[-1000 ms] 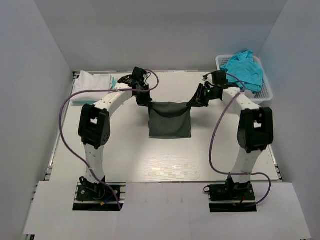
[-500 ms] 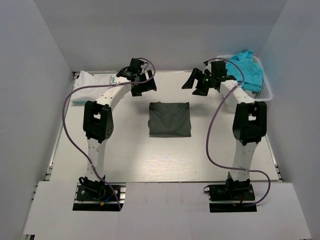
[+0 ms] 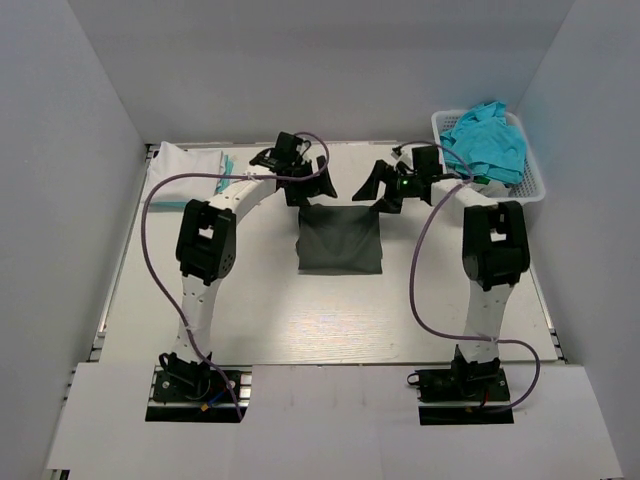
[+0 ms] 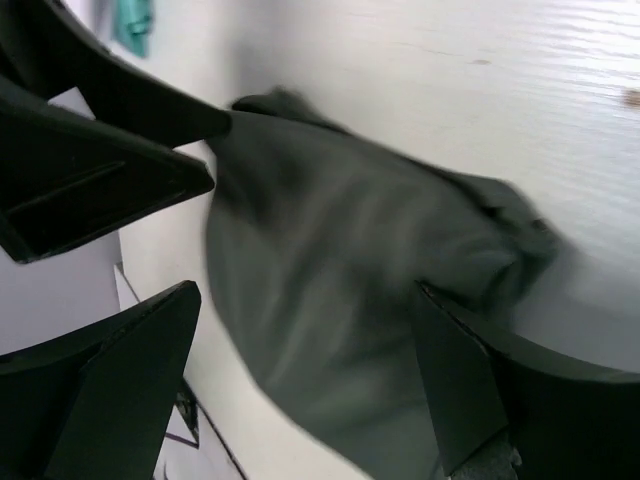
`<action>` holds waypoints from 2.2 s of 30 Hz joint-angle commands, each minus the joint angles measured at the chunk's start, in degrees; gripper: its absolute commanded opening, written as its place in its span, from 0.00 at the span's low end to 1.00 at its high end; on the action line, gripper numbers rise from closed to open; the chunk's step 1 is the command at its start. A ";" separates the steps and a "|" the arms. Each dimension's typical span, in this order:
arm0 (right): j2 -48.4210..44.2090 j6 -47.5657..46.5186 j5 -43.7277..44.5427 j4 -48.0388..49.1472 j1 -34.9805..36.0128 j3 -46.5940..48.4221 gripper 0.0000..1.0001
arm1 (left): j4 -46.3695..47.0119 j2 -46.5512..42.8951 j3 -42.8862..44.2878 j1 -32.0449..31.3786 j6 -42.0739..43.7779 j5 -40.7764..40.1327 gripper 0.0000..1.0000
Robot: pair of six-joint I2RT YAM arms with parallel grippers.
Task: Fold and stack the t-shirts
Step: Fold the long partially folded tshirt into a neat square, then put the neatly folded tshirt into the corner of the board with the left arm
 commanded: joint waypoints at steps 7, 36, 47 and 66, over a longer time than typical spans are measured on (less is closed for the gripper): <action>10.43 4.58 0.88 6.49 -2.10 1.51 0.90 | 1.71 6.61 -0.78 0.95 -1.23 1.86 1.00; -23.12 -6.67 7.56 0.87 -1.40 -17.74 0.90 | -8.75 -11.31 -11.14 -2.82 1.22 -12.03 1.00; -39.56 -7.55 8.35 -5.62 -1.58 -28.02 0.90 | -7.44 -8.85 -16.86 -4.66 -1.50 -12.38 1.00; -53.18 -8.16 18.28 -16.71 -1.66 -28.99 0.90 | -1.90 -3.93 -20.38 -6.68 -3.52 -9.11 0.73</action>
